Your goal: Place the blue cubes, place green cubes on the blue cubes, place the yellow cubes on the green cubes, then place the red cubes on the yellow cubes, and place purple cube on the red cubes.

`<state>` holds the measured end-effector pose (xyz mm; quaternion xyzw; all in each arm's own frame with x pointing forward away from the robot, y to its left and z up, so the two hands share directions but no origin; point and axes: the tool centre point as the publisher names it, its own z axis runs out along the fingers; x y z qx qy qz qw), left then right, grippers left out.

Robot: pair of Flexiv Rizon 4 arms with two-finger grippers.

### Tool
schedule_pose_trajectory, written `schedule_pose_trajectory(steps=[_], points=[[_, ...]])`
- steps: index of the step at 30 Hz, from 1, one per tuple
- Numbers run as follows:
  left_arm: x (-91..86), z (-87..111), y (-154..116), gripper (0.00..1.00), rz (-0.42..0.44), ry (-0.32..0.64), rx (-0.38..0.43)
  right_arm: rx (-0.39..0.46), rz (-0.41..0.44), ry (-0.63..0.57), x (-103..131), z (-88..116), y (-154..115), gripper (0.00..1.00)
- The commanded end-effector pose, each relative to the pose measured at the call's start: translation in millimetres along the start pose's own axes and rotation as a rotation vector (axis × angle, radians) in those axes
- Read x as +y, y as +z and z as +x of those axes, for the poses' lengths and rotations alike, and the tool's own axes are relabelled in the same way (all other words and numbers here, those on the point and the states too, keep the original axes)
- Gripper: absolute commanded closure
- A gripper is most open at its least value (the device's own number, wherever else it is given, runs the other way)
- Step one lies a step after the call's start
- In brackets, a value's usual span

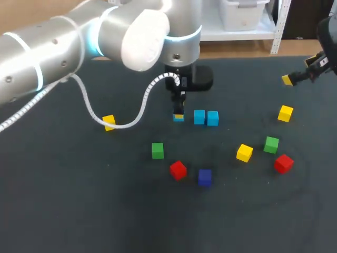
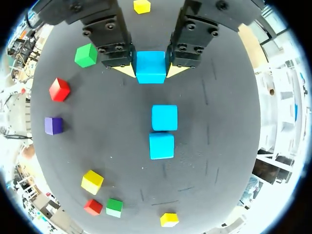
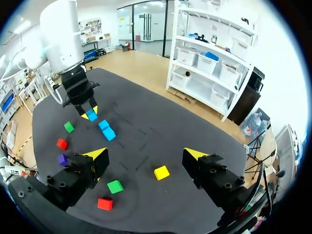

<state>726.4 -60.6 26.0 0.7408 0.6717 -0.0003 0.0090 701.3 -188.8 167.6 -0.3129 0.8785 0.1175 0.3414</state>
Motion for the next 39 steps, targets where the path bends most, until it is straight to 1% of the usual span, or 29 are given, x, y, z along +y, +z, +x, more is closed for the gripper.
schedule_pose_trajectory(steps=[1, 6, 12, 22, 33, 39], points=[[12.5, -7.9, 7, 1.0, 0.096, 0.0, 0.004, 0.0, 0.003, 0.001, 1, 0, -1, 0.0], [20.1, -11.3, 14, 1.0, 0.093, -0.014, 0.012, 0.0, 0.003, 0.001, 1, 0, -1, 0.0], [25.1, -13.6, 14, 1.0, 0.112, -0.043, -0.001, 0.0, 0.003, 0.001, 1, 0, -1, 0.0], [25.1, -17.4, 18, 1.0, 0.133, -0.055, -0.004, 0.0, 0.003, 0.001, 1, 0, -1, 0.0], [28.3, -20.4, 23, 1.0, 0.133, -0.063, 0.001, 0.0, 0.003, 0.001, 1, 0, -1, 0.0], [26.6, -24.1, 24, 1.0, 0.135, -0.061, 0.002, 0.0, 0.003, 0.001, 1, 0, -1, 0.0]])
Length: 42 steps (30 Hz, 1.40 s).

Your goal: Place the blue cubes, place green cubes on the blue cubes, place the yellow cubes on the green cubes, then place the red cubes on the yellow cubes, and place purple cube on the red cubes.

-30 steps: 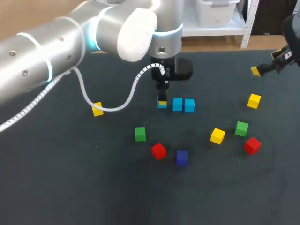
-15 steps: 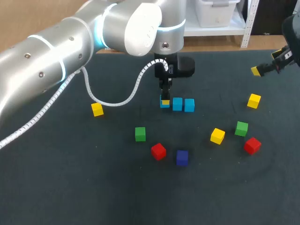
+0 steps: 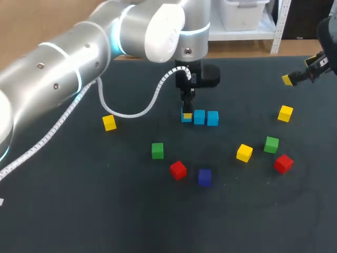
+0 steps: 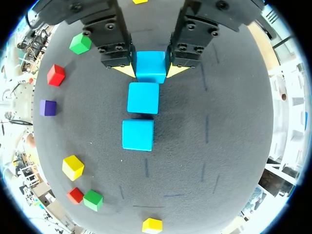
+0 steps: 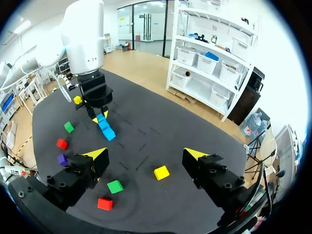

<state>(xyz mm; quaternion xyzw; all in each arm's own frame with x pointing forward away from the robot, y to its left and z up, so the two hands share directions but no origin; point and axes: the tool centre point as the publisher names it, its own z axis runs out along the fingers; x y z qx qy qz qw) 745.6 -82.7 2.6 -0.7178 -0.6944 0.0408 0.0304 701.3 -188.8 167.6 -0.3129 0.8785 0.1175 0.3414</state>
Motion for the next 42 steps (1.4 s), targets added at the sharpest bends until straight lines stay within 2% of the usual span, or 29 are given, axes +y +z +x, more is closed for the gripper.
schedule_pose_trajectory(steps=[1, 18, 32, 33, 35, 36, 37, 42], points=[[4.9, -5.0, -0.2, 1.0, 0.023, 0.006, 0.011, 0.0, 0.003, 0.001, 0.9, 0.4, -1.1, 0.0], [7.9, -1.8, 3.9, 1.0, 0.016, 0.001, 0.03, 0.0, 0.003, 0.001, 0.9, 0.4, -1.1, 0.0], [2.7, 1.6, 5.1, 1.0, 0.022, 0.004, 0.041, 0.0, 0.003, 0.001, 0.9, 0.4, -1.1, 0.0], [2.4, 1.9, 5.5, 0.94, 0.024, 0.004, 0.042, 0.0, 0.003, 0.001, 0.9, 0.4, -1.1, 0.0], [2.0, 2.2, 5.6, 0.69, 0.029, 0.004, 0.043, 0.0, 0.003, 0.001, 0.9, 0.4, -1.1, 0.0], [1.7, 2.3, 5.3, 0.3, 0.031, 0.003, 0.042, 0.0, 0.003, 0.001, 0.9, 0.4, -1.1, 0.0], [1.5, 2.3, 5.0, 0.0, 0.033, 0.002, 0.042, 0.0, 0.003, 0.001, 0.9, 0.4, -1.1, 0.0], [0.2, 1.2, -0.2, 0.0, 0.057, -0.02, 0.015, 0.0, 0.003, 0.001, 0.9, 0.4, -1.1, 0.0]])
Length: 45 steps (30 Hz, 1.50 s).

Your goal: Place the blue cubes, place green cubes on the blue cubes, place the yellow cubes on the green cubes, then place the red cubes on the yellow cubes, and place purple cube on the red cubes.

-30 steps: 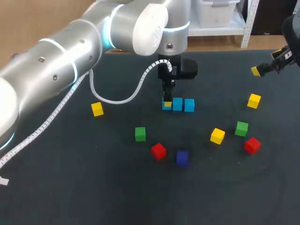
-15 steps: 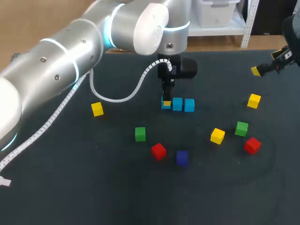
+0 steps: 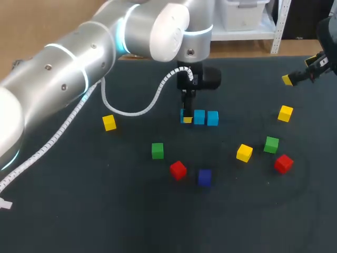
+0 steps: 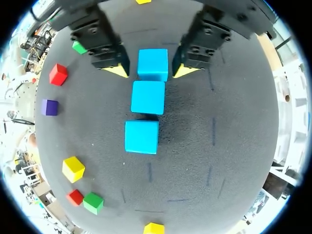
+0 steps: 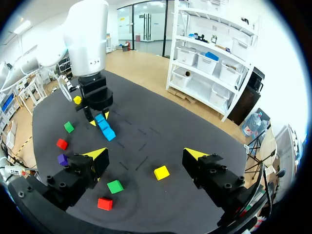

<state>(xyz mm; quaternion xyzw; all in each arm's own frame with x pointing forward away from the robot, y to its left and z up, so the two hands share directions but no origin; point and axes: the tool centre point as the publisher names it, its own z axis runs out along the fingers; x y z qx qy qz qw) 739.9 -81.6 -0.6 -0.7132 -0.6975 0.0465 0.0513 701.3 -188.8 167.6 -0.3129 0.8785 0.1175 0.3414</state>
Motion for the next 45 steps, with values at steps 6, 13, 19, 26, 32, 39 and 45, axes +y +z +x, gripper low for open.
schedule_pose_trajectory(steps=[6, 13, 19, 26, 32, 39, 45], points=[[8.7, 12.8, -28, 0.0, 0.024, -0.062, -0.063, 0.0, 0.003, 0.001, 1, 0, -1, 0.0], [-4.0, 39.4, -61, 0.0, -0.045, -0.087, -0.124, 0.0, 0.003, 0.001, 1, 0, -1, 0.0], [-36.3, 54.1, -75, 0.0, -0.108, -0.061, -0.129, 0.0, 0.003, 0.001, 1, 0, -1, 0.0], [-68.6, 71.3, -73, 0.0, -0.242, -0.039, -0.09, 0.0, 0.003, 0.001, 1, 0, -1, 0.0], [-92.2, 79.1, -68, 0.0, -0.328, -0.033, -0.066, 0.0, 0.003, 0.001, 1, 0, -1, 0.0], [-120.3, 83.3, -49, 0.0, -0.302, -0.066, -0.105, 0.0, 0.003, 0.001, 1, 0, -1, 0.0], [-133.9, 83.8, -33, 0.0, -0.35, -0.089, -0.088, 0.0, 0.003, 0.001, 1, 0, -1, 0.0]])
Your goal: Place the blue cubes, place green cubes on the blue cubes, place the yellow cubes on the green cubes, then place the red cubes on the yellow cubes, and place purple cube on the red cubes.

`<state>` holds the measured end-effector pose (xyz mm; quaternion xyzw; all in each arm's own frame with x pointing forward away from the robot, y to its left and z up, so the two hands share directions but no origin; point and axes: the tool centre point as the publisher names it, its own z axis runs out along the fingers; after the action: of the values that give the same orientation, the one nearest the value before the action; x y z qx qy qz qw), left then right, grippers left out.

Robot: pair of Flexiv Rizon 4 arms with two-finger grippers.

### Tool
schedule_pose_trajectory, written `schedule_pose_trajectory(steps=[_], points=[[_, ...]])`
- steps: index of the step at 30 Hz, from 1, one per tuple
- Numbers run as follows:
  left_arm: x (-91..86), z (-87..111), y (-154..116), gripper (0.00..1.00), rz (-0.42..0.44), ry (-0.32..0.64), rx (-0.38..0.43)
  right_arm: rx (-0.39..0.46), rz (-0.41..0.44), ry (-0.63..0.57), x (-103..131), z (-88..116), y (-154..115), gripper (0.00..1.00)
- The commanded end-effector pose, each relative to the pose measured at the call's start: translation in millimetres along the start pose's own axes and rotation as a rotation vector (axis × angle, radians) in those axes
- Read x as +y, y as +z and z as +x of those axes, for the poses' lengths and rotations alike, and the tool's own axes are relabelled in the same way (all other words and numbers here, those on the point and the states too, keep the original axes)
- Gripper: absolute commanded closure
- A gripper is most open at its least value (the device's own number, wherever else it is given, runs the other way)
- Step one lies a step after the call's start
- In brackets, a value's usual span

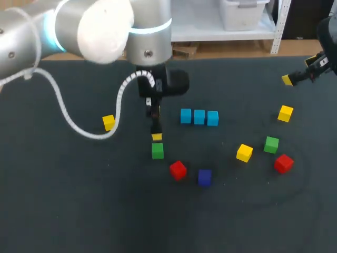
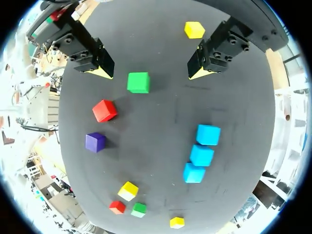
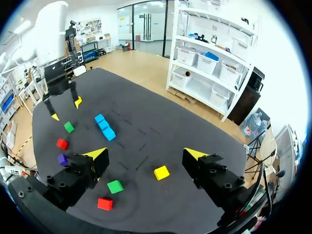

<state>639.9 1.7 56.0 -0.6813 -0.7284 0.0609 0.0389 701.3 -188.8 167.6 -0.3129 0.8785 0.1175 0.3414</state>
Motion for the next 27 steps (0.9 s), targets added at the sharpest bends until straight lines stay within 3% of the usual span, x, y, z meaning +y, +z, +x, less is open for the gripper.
schedule_pose_trajectory(steps=[1, 7, 13, 21, 27], points=[[-26.7, 4.8, 11, 0.0, -0.357, 0.004, -0.064, 0.0, 0.003, 0.001, 1, 0, -1, 0.0], [-30.7, 3.4, 20, 0.0, -0.388, 0.003, -0.067, 0.0, 0.003, 0.001, 1, 0, -1, 0.0], [-28.8, 4.9, 36, 0.0, -0.417, 0.025, -0.014, 0.0, 0.003, 0.001, 1, 0, -1, 0.0], [-23.2, 5.7, 44, 0.0, -0.391, 0.021, -0.014, 0.0, 0.003, 0.001, 1, 0, -1, 0.0], [-15.9, 7.5, 47, 0.0, -0.32, 0.025, -0.02, 0.0, 0.003, 0.001, 1, 0, -1, 0.0]])
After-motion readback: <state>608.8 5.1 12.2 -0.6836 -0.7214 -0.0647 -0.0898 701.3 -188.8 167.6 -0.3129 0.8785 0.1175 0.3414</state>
